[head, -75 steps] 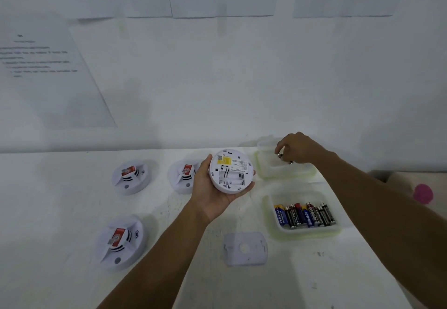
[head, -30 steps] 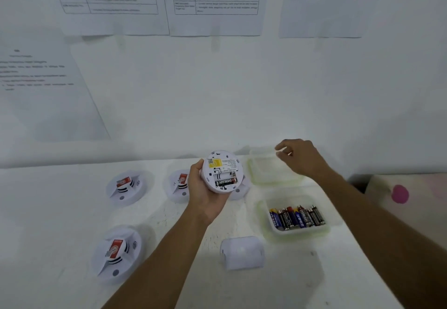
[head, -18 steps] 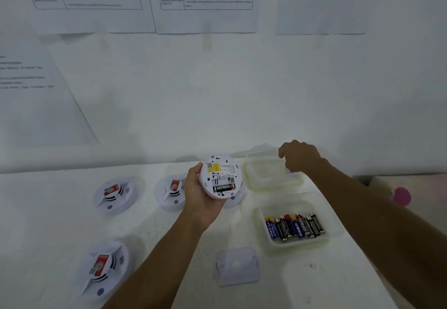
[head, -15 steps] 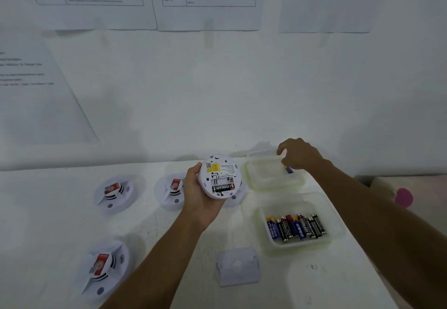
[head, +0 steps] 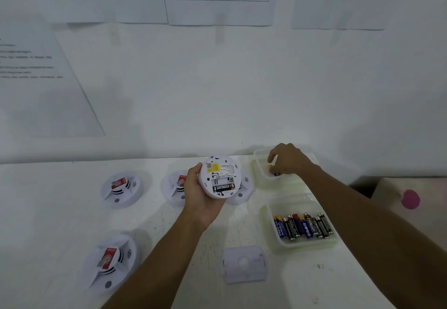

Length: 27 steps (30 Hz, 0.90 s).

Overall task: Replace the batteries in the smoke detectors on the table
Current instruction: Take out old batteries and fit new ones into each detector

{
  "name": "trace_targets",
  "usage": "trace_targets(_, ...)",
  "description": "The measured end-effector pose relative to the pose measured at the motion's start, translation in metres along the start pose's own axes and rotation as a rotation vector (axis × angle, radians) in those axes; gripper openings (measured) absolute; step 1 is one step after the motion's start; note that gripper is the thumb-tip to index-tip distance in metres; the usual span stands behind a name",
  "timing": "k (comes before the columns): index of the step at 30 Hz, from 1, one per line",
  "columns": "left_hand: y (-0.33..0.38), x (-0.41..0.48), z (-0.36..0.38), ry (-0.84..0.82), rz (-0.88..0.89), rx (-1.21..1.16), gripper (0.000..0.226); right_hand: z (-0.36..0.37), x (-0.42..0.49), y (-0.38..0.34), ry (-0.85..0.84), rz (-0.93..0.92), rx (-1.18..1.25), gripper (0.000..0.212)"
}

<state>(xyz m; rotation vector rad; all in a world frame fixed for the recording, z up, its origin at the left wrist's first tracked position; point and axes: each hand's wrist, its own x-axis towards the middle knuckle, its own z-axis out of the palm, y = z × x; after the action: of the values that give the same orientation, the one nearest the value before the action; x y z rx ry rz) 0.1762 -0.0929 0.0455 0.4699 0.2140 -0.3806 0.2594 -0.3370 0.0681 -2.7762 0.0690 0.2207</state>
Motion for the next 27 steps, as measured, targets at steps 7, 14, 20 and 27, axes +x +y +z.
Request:
trace_targets(7, 0.000, -0.006, 0.004, -0.005, 0.014, -0.023, 0.050, -0.023, -0.055, -0.042, 0.198, -0.272, 0.518, 0.008)
trace_targets(14, 0.000, -0.024, 0.005, -0.023, 0.054, 0.036, 0.046, -0.002, -0.133, -0.095, 0.220, -0.463, 0.800, 0.014)
trace_targets(20, 0.006, -0.050, -0.005, -0.015, 0.051, 0.132, 0.052, 0.042, -0.163, -0.118, 0.302, -0.516, 0.732, 0.015)
trace_targets(27, 0.013, -0.080, -0.028, -0.014, 0.045, 0.201, 0.050, 0.071, -0.198, -0.146, 0.348, -0.531, 0.760, 0.019)
